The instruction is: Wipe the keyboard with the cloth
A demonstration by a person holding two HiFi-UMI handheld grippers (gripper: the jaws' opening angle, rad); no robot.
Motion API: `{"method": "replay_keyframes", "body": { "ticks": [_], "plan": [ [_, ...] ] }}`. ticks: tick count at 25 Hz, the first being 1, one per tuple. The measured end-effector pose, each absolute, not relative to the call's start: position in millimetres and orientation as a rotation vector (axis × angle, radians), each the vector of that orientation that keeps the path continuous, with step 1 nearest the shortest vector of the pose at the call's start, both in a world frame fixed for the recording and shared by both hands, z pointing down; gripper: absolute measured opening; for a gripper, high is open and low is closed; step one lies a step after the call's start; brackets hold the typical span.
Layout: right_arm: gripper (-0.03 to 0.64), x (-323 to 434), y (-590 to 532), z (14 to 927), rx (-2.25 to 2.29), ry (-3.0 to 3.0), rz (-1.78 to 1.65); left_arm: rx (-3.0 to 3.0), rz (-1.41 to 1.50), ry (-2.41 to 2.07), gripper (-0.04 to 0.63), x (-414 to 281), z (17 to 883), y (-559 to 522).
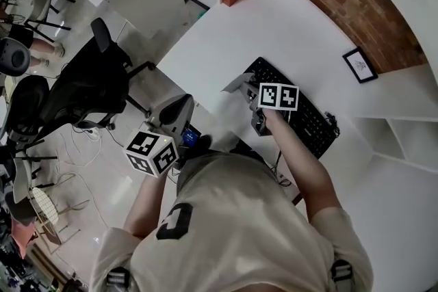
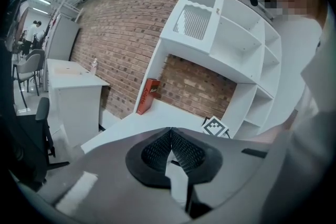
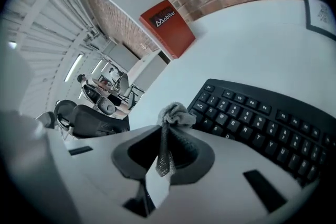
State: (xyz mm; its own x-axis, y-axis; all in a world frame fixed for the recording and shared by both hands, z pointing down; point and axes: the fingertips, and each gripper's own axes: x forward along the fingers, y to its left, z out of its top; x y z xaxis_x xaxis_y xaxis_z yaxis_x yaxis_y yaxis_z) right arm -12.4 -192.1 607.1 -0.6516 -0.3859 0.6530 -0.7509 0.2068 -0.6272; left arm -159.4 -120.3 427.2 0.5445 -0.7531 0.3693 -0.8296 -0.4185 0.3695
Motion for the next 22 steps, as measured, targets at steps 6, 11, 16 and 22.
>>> {"method": "replay_keyframes", "body": {
  "ticks": [6,11,16,22],
  "plan": [
    [0.032,-20,-213,629,1.093,-2.049,1.461,2.248,0.188,-1.271,0.005,-176,434,-113],
    [0.032,-23,-221,641,1.116,-2.007,1.443,2.233,0.173,-1.283,0.005,-192,433,-111],
    [0.031,-20,-225,644,1.13,-1.974,1.429,2.235,0.185,-1.267,0.005,-202,435,-113],
    [0.031,-14,-222,642,1.142,-1.94,1.354,2.261,0.188,-1.234,0.005,-199,436,-118]
  ]
}}
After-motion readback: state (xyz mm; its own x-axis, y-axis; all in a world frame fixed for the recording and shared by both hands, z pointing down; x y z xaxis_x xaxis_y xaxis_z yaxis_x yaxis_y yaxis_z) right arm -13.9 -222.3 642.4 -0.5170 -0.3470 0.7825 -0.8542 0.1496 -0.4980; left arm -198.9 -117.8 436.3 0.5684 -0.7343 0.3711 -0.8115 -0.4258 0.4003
